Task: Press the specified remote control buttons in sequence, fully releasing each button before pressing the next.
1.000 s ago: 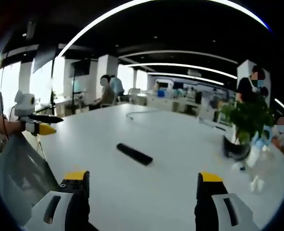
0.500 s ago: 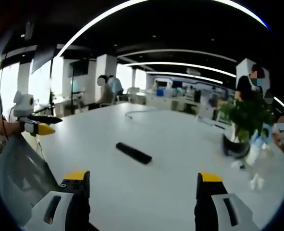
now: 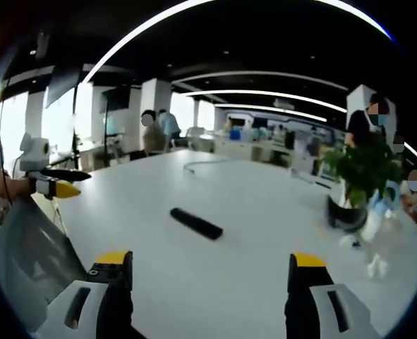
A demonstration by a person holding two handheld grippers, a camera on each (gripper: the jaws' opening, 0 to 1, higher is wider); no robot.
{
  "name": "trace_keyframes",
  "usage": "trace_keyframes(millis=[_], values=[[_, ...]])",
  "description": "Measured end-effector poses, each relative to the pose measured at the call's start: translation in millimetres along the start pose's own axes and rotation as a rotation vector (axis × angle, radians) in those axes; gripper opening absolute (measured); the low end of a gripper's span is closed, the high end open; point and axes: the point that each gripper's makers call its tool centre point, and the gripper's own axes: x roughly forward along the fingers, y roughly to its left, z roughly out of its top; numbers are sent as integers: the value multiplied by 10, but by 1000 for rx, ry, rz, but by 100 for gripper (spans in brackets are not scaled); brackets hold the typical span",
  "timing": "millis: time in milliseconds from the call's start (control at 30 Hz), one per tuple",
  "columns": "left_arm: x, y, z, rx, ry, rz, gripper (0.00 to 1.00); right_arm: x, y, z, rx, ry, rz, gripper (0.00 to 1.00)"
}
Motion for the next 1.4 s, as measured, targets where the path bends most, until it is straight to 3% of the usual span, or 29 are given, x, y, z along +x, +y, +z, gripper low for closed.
trace_keyframes(millis=[500, 600, 800, 1400], values=[[6, -19, -21, 4, 15, -9, 92, -28, -30, 46, 4, -26, -13, 89], [5, 2, -44, 17, 29, 3, 92, -16, -3, 30, -8, -14, -3, 89], [-18, 66, 11, -5, 0, 30, 92, 3, 46, 6, -24, 5, 17, 89], [4, 20, -8, 4, 11, 9, 92, 10, 13, -2, -34, 11, 5, 89]])
